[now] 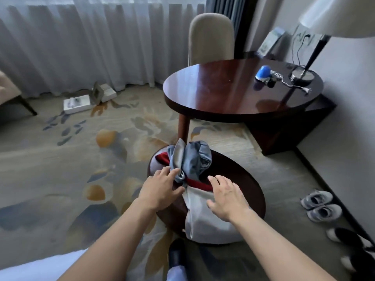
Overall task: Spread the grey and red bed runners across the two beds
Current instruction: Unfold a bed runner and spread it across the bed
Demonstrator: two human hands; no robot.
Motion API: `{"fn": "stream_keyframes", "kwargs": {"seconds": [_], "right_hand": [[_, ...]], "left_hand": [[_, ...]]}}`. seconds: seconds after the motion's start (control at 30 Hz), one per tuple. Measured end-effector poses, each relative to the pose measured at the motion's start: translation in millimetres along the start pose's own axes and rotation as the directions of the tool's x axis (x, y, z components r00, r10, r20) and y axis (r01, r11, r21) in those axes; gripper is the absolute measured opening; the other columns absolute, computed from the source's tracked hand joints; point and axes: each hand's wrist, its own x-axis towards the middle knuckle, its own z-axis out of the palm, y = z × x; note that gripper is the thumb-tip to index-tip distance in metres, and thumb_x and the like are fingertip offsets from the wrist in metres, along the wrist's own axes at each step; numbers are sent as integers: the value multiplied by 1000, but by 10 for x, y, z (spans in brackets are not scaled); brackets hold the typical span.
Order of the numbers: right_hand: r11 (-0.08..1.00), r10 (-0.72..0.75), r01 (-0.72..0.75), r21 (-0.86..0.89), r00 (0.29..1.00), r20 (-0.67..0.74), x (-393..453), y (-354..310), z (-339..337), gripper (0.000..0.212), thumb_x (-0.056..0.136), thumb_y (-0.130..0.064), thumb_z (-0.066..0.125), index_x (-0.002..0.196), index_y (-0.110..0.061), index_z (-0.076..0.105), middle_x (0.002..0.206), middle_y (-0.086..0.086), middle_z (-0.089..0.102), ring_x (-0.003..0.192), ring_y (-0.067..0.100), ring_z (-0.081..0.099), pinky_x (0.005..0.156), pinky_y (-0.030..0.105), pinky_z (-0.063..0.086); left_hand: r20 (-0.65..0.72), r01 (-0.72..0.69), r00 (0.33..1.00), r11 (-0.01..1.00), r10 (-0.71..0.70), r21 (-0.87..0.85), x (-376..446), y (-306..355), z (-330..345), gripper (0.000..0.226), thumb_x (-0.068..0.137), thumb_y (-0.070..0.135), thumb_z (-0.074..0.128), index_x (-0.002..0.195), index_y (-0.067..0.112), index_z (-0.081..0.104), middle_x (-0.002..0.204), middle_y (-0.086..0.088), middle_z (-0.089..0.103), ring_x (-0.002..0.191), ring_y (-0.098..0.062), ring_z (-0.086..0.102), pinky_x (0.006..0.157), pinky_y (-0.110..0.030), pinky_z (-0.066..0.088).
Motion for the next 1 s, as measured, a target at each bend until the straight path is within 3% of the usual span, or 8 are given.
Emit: {"fn": "stream_keyframes", "kwargs": {"seconds": [0.33,0.73,0.83,0.9,1.0], "right_hand": [[995,97,-96,-11,990,105,1163,532,280,74,90,-44,54,153,-23,20,153,3,30,144,23,26,114,41,30],[999,40,-39,-9,942,334,2016,1111,1710,74,92,-38,55,153,-21,19,153,4,30,143,23,27,115,40,29],[999,26,-12,-40,928,371,2211,1245,2080,77,93,-38,56,155,-20,15,156,6,26,146,25,23,117,42,26],[999,25,-3,-55,918,395,2291,1319,2289,77,93,-38,55,155,-20,13,157,6,25,147,25,22,118,43,25],[996,32,7,-92,909,415,2332,1401,2505,75,93,-36,54,155,-21,15,152,5,31,141,25,30,116,42,27]], "left_hand": [[116,-84,990,996,80,32,1659,-318,372,69,87,63,53,146,34,32,146,1,42,130,-26,45,96,-44,47],[206,-80,976,995,65,64,2843,-529,1675,66,87,58,52,145,29,36,149,-3,40,135,-28,40,99,-47,45],[173,-65,984,993,48,97,3040,-639,2034,71,86,59,52,149,31,33,155,-4,33,143,-29,27,110,-50,33],[169,-53,985,993,35,108,3209,-695,2190,77,87,60,53,153,32,25,162,-6,19,150,-32,12,117,-58,20],[154,-11,988,997,0,72,3526,-716,2319,87,83,62,58,154,36,16,166,-4,4,152,-32,-2,116,-67,11]]}}
